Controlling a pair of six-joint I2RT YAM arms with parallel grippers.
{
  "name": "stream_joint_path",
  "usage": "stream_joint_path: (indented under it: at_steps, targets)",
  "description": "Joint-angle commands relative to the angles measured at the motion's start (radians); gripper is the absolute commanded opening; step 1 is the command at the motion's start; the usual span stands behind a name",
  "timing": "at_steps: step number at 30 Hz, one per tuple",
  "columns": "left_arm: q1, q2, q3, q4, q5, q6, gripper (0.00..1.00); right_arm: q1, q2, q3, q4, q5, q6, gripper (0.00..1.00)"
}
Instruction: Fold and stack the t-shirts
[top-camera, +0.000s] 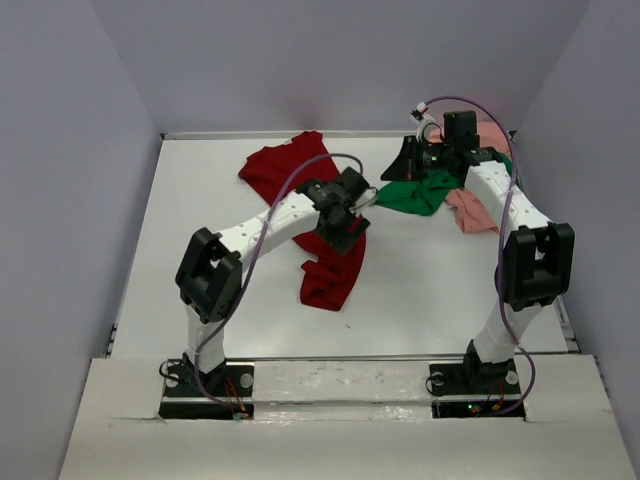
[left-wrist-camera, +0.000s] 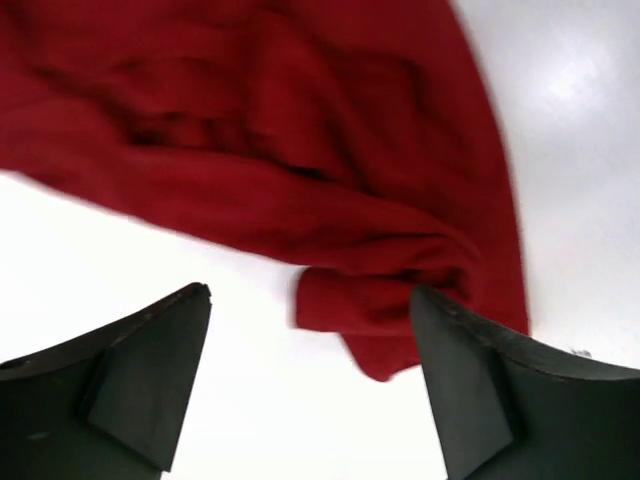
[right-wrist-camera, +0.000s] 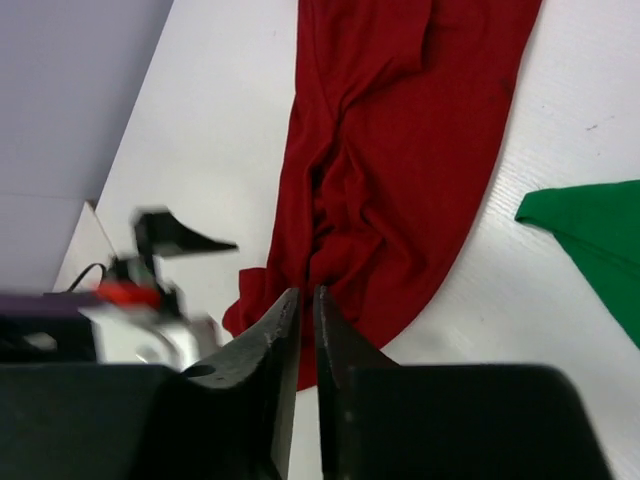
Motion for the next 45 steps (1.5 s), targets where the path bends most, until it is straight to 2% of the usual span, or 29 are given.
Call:
stream_joint_path:
  at_steps: [1,3,4,6,7,8,10,11,13,15,19,23,24,26,30,31,34,45]
  targets:
    - [0.165,-0.110,0.003,0.044,-0.168,-0.050,0.86,0.020,0.012,0.002,0.033,-0.044,0.000,0.00]
    - [0.224,-0.114,-0.017,0.047,-0.101,-0.053,0.67,0.030,0.013,0.001,0.033,-0.044,0.000,0.00]
    - [0.248,-0.114,-0.027,0.049,-0.052,-0.049,0.47,0.030,0.015,0.002,0.033,-0.047,0.000,0.00]
    - [0.274,-0.128,-0.069,0.063,-0.016,-0.042,0.25,0.030,0.018,0.007,0.033,-0.045,-0.002,0.00]
    - [0.274,-0.134,-0.080,0.064,-0.015,-0.039,0.22,0.030,0.019,0.009,0.033,-0.047,-0.002,0.00]
    - [0.273,-0.140,-0.086,0.061,-0.004,-0.036,0.21,0.030,0.018,0.009,0.033,-0.047,-0.003,0.12]
    - [0.274,-0.157,-0.089,0.061,0.034,-0.033,0.24,0.030,0.016,0.010,0.032,-0.045,-0.005,0.25]
    - [0.274,-0.174,-0.093,0.060,0.052,-0.030,0.26,0.030,0.013,0.009,0.033,-0.042,-0.006,0.35]
    - [0.276,-0.192,-0.104,0.052,0.173,-0.012,0.32,0.039,0.012,0.007,0.032,-0.041,-0.006,0.41]
    - [0.274,-0.203,-0.129,0.050,0.288,0.004,0.32,0.039,0.015,0.010,0.033,-0.039,-0.008,0.49]
    - [0.273,-0.237,-0.169,0.037,0.420,0.030,0.32,0.039,0.019,0.012,0.033,-0.036,-0.008,0.54]
    - [0.273,-0.275,-0.242,0.041,0.470,0.039,0.46,0.039,0.019,0.018,0.033,-0.027,-0.006,0.63]
    - [0.273,-0.281,-0.251,0.043,0.484,0.040,0.53,0.039,0.021,0.019,0.032,-0.025,-0.006,0.63]
    - [0.273,-0.297,-0.265,0.044,0.481,0.041,0.57,0.039,0.019,0.022,0.032,-0.025,-0.006,0.63]
    - [0.274,-0.327,-0.307,0.055,0.493,0.037,0.75,0.039,0.018,0.028,0.032,-0.019,-0.006,0.64]
    - [0.274,-0.327,-0.313,0.057,0.487,0.039,0.76,0.039,0.018,0.029,0.032,-0.018,-0.006,0.64]
    - [0.282,-0.314,-0.321,0.058,0.478,0.034,0.77,0.039,0.012,0.029,0.032,-0.016,-0.006,0.64]
    - [0.285,-0.156,-0.299,0.055,0.531,0.030,0.69,0.039,-0.004,0.027,0.029,-0.013,-0.011,0.64]
